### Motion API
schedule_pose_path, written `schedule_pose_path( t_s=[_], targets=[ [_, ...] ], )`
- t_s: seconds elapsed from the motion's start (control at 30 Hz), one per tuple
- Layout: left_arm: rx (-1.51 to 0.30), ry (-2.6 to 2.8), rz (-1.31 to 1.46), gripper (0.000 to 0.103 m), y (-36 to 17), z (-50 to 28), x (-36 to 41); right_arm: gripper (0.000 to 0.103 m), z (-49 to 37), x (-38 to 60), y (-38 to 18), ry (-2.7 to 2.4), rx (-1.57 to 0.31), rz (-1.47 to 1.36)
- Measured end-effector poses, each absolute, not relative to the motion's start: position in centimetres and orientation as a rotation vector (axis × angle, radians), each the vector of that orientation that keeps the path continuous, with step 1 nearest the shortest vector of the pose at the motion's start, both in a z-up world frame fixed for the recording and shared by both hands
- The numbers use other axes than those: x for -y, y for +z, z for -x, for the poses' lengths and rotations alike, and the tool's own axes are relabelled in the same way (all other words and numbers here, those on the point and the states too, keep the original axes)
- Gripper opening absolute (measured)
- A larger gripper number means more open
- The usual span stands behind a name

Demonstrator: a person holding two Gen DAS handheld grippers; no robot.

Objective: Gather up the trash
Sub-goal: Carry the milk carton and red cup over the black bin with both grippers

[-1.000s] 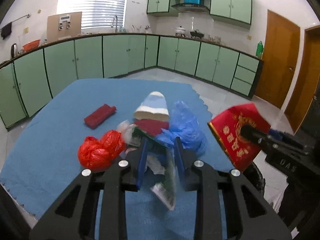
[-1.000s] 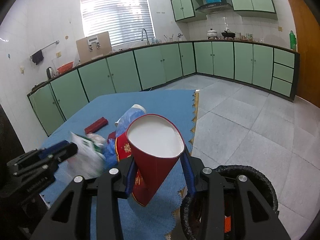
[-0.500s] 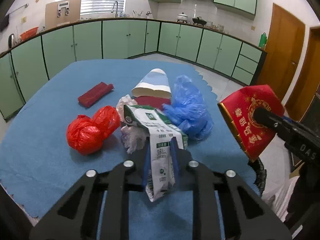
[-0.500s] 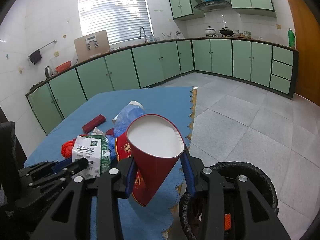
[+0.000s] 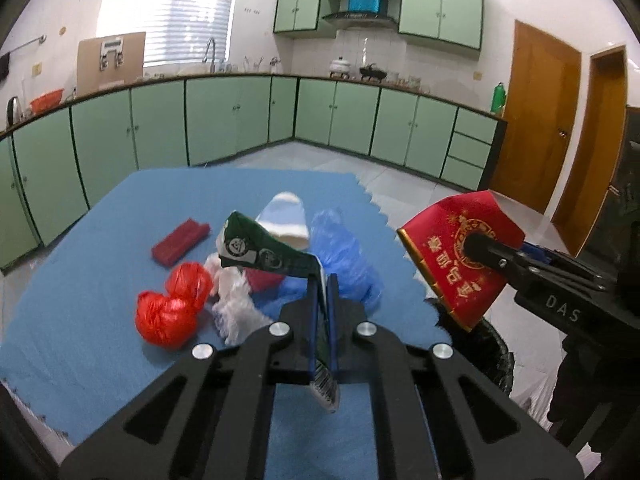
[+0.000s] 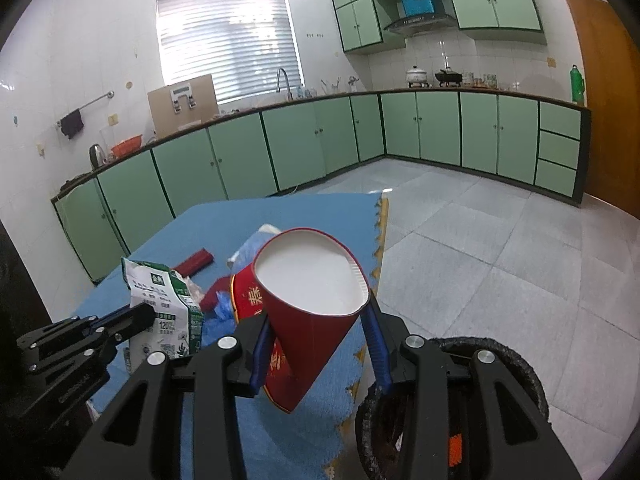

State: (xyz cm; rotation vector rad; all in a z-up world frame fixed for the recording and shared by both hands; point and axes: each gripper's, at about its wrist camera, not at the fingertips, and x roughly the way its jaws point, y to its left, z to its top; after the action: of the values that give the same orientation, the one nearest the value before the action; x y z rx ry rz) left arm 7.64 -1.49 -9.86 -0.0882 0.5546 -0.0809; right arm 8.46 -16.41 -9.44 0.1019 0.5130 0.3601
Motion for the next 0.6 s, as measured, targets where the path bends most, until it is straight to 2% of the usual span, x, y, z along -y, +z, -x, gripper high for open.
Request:
schedule_pose_path(
  t_s=[0.6],
  targets=[
    [-0.481, -0.191, 0.061, 0.003, -7.3, -7.7, 5.1, 0.041, -5.5, 19.9, -6.4, 0.275, -0.450, -0.104]
  ],
)
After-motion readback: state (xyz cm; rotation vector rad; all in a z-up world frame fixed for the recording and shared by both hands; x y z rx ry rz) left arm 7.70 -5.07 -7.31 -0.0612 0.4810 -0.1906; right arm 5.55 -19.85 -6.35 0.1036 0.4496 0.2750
